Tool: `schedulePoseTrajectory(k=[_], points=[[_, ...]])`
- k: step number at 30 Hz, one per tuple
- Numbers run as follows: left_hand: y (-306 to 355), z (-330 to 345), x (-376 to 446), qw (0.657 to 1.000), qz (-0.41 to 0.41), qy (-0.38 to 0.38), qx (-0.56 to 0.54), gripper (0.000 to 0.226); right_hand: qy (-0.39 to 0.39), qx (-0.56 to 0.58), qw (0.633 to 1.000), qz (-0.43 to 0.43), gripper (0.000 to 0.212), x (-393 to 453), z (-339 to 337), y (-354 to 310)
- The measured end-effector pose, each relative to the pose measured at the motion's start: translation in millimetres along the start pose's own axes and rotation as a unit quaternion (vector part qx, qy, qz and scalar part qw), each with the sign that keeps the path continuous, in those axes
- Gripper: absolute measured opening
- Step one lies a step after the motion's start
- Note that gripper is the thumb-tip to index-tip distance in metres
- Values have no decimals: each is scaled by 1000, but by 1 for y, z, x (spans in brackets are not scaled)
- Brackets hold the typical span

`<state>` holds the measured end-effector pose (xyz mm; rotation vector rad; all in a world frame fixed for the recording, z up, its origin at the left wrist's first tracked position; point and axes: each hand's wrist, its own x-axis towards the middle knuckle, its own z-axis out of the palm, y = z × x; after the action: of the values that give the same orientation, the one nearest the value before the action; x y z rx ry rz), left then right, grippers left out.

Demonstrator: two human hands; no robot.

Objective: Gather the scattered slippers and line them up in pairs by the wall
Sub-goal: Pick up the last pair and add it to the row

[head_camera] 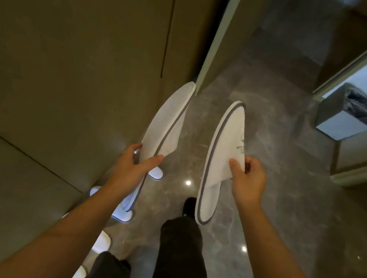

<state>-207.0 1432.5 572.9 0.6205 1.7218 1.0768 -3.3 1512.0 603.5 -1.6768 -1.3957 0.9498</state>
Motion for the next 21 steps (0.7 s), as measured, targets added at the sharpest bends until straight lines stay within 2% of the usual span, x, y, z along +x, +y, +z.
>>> schedulePoseTrajectory(k=[7, 13, 17, 21], points=[[9, 69, 137, 989, -72, 132, -1, 67, -155, -41, 987, -8, 11, 193, 65, 26], [0, 109, 217, 970, -145, 196, -24, 66, -231, -94, 968, -40, 8, 303, 120, 58], [-36, 122, 269, 961, -172, 216, -21, 64, -253, -135, 956, -61, 16, 345, 160, 113], [-106, 145, 338, 960, -167, 226, -17, 58, -260, -149, 951, -75, 12, 374, 207, 197]])
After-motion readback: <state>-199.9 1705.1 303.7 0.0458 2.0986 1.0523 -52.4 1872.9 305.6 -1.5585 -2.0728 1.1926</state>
